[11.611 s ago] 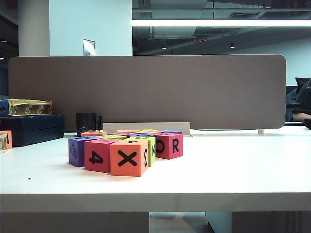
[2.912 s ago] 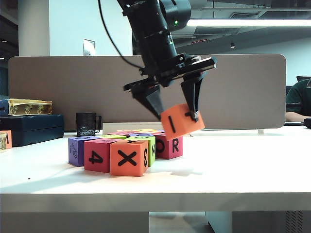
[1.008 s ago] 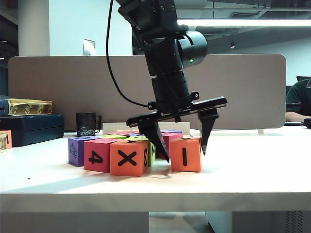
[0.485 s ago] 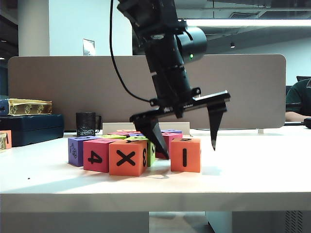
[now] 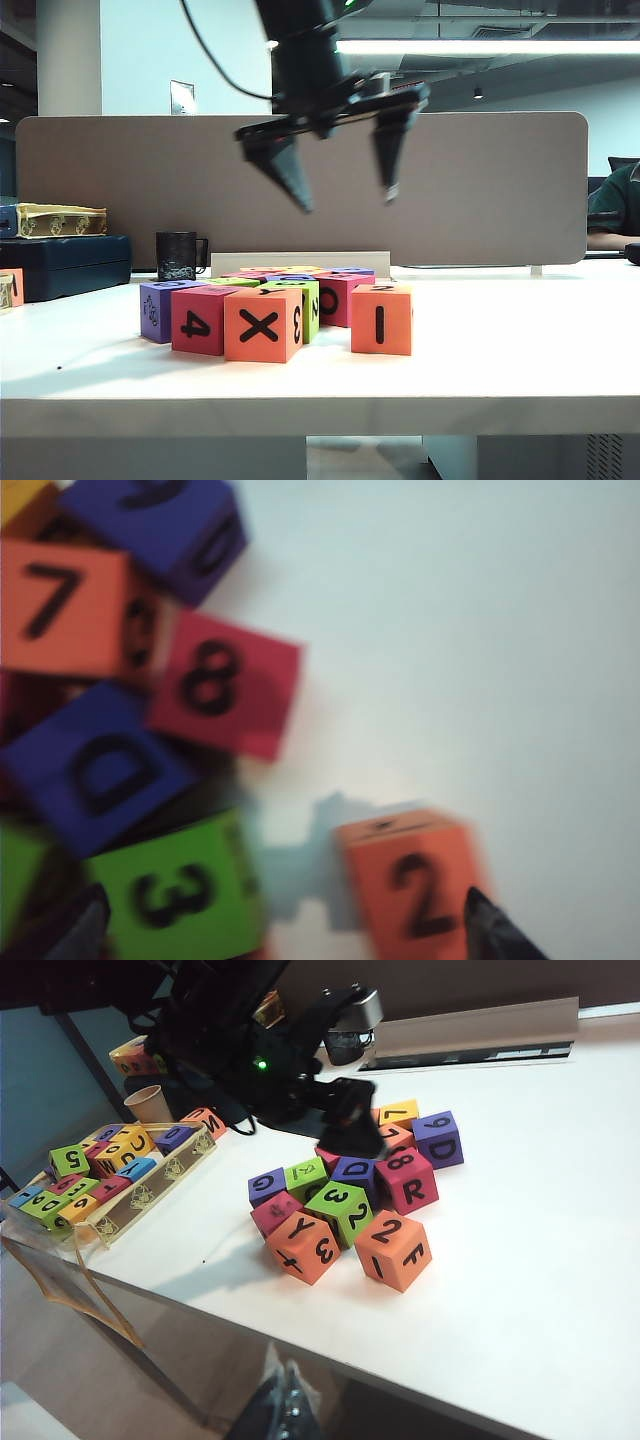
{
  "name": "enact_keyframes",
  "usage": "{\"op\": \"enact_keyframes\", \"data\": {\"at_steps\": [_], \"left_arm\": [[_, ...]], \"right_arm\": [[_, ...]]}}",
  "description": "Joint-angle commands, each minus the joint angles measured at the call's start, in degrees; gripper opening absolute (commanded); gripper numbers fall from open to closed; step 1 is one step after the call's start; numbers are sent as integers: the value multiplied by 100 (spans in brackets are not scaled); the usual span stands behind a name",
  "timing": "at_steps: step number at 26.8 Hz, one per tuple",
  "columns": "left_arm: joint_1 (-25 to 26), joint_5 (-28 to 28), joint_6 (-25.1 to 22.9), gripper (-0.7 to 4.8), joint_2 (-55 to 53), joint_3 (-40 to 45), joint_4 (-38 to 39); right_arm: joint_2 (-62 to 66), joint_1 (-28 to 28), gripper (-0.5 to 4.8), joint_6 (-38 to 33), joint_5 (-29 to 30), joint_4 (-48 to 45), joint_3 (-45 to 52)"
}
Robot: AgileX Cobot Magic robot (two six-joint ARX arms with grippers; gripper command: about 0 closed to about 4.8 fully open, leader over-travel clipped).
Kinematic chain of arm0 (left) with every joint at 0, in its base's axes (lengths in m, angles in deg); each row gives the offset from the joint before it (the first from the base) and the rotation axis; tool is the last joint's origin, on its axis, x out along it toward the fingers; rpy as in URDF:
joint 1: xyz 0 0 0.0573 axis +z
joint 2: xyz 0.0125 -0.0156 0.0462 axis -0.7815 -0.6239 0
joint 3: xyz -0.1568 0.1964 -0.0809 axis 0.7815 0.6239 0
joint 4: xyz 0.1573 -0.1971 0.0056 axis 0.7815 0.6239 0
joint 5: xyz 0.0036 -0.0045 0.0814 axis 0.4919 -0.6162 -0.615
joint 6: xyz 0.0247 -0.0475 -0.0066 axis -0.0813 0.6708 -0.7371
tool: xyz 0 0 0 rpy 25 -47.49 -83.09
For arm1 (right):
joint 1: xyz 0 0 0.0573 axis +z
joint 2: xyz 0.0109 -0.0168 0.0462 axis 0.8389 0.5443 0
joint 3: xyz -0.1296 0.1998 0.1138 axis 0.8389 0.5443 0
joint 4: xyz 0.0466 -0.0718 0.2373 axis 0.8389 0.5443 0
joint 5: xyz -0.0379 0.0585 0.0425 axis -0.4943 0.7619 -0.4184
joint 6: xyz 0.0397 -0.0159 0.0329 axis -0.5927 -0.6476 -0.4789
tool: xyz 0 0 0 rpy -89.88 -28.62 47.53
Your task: Select the appropriate blocks from the scattered letter blocks on the table and arrange them in a row to spell out "23".
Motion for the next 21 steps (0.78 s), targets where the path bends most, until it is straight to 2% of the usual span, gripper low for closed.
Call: {"op": "enact_keyframes", "data": {"at_steps": [1,8,21], "left_arm": [[188,-57,-608,479,-4,9,640],[435,-7,286,479,-48,20,651],[459,15,337,479,-776,20,695]], "right_arm": [[-63,-4,-1,17,-9,9,-15],[-63,-4,-1,20,-11,-4,-15],[-63,-4,-1,20,-9,-4,-15]]}}
